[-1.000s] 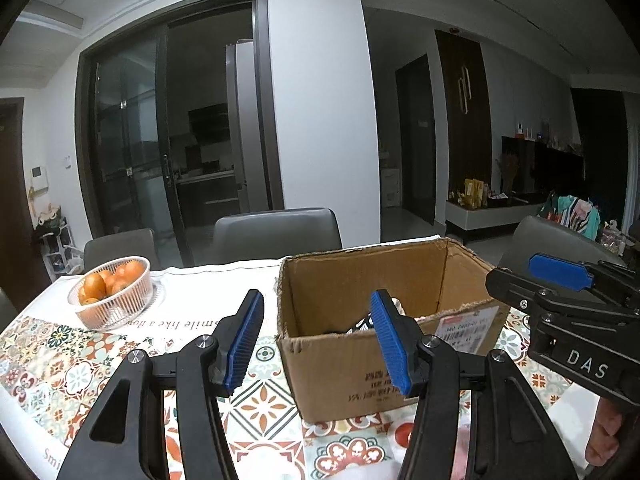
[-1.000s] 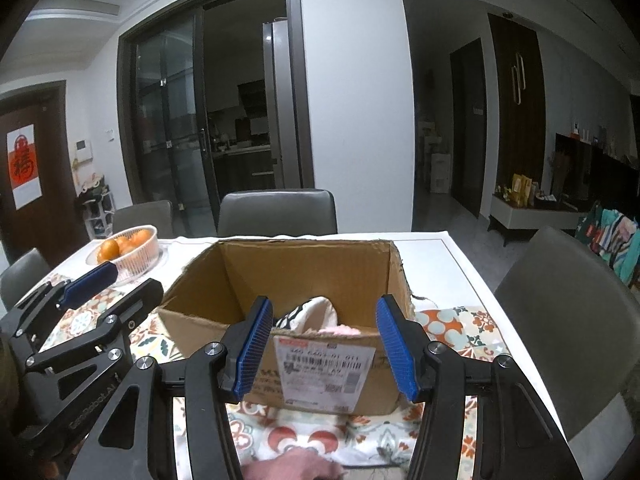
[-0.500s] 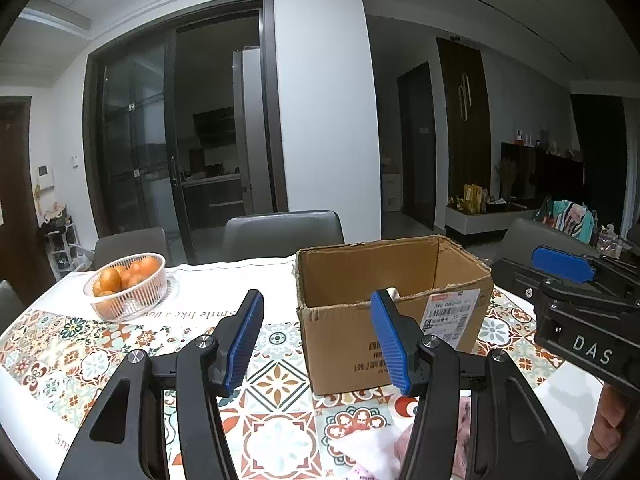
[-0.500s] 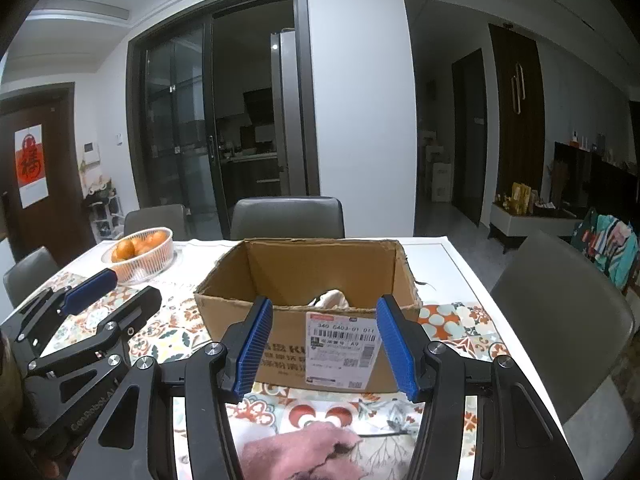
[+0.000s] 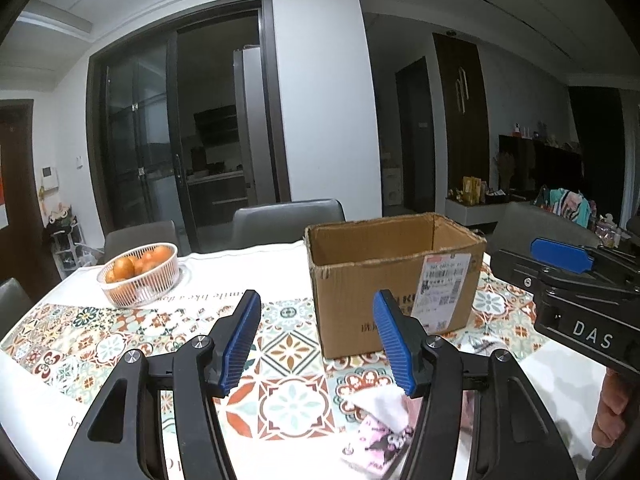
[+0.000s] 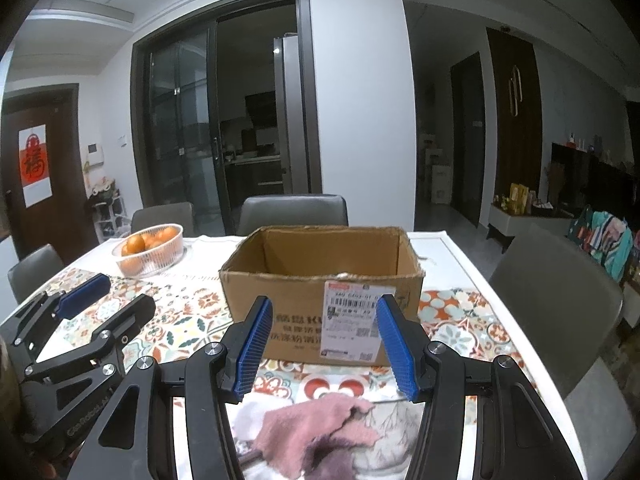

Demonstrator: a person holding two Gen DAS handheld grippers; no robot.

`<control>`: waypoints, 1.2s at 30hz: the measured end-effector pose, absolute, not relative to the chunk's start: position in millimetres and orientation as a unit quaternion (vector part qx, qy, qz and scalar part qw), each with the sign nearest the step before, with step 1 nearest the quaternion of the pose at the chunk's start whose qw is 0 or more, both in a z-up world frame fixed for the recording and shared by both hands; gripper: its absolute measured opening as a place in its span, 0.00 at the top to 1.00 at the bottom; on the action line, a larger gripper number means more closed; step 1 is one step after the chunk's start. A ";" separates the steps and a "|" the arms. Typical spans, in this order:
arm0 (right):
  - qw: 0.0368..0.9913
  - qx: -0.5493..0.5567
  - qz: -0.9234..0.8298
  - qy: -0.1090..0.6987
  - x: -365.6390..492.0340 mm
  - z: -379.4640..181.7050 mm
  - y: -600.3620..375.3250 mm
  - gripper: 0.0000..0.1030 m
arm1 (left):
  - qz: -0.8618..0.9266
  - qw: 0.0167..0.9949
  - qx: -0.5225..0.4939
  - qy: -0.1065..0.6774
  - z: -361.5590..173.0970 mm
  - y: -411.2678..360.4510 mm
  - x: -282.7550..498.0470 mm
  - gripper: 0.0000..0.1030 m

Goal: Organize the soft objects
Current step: 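Withdraw both grippers from the box toward the pink towel, then close right gripper on pink towel while left gripper grasps pink Kuromi tissue box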

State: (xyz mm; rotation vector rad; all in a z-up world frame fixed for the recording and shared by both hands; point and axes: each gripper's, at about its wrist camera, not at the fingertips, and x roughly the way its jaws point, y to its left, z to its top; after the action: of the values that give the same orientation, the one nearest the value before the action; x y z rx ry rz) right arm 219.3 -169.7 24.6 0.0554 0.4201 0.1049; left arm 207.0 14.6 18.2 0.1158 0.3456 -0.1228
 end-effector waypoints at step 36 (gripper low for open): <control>0.939 0.036 0.078 0.333 213.2 -70.0 -147.1 0.33 | -0.120 0.946 0.095 0.284 -72.8 23.2 185.8 0.40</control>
State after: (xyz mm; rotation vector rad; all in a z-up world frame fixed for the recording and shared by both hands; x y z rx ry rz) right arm 213.2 -147.1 -70.0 0.0734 0.6801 0.1598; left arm 185.8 23.2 -72.8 0.1944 0.5779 -0.2454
